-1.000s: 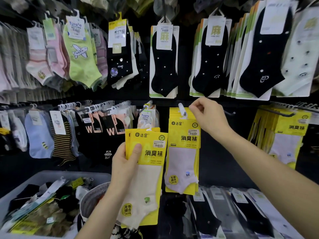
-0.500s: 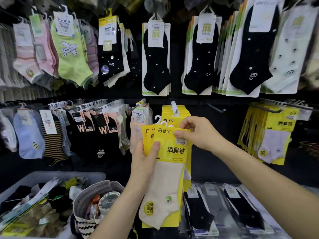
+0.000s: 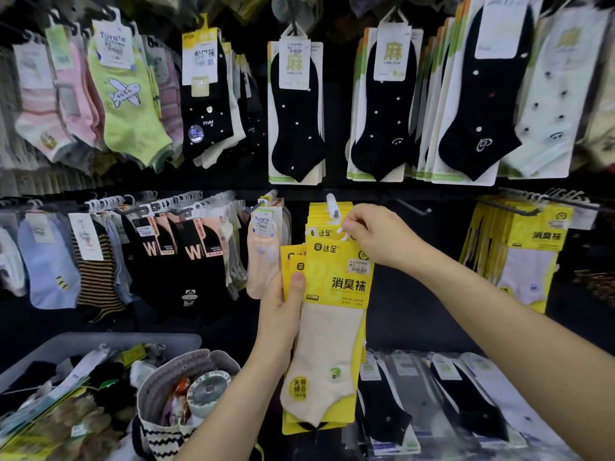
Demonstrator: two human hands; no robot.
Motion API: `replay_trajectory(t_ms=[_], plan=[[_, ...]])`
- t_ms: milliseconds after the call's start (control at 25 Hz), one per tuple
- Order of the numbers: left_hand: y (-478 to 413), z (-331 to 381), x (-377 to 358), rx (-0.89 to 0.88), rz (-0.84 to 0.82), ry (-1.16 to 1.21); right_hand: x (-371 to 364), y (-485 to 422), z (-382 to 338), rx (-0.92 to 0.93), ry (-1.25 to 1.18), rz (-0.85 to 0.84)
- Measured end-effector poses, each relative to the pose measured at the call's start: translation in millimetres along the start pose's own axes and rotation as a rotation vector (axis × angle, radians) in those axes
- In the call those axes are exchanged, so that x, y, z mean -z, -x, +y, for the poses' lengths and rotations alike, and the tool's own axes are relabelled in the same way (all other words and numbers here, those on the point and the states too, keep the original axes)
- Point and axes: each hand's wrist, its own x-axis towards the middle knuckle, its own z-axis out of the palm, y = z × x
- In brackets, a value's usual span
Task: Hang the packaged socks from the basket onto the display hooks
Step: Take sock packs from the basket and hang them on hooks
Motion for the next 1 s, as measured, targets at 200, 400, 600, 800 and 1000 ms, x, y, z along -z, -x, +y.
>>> replay_trajectory(t_ms=[200,400,600,800,1000], plan=[[-2,-10,31,0.091,0.148,-0.033,11,-30,-8,-0.030,0.054,0.085],[-1,-12,56,0.123,0.194,-0.080,0,-41,-9,-0.077,0.089,0.029],[0,-3,66,0.086,0.218,-0.124,-4,-43,-1,-0.080,-0.036,0.063],[2,11,61,0.026,0.233,-0.114,-1,-21,1,-0.021,-0.182,0.303],[5,17,31,0.020,0.189,-0.075,-13,14,-16,0.083,-0.200,0.084]])
